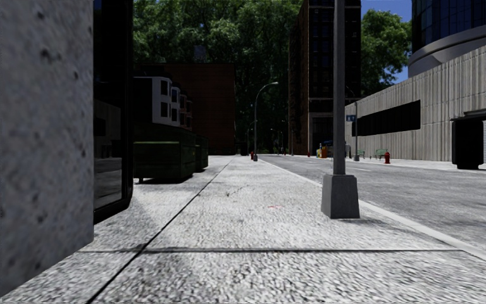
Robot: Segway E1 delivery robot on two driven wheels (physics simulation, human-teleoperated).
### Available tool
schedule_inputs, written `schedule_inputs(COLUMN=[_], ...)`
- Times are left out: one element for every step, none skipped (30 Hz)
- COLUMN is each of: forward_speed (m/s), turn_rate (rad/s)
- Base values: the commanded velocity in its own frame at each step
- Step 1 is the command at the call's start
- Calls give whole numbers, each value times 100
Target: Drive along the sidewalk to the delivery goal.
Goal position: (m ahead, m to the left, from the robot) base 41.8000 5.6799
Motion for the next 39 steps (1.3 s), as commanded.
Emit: schedule_inputs(forward_speed=[200,200,200,200,200,200,200,200,200,200,200,200,200,200,200,200,200,200,200,200,200,200,200,200,200,200,200,200,200,200,200,200,200,200,200,200,200,200,200], turn_rate=[19,21,21,20,12,3,3,0,0,0,0,0,0,0,0,0,0,0,0,0,0,0,0,0,0,0,7,14,14,29,34,0,0,0,0,0,0,0,0])
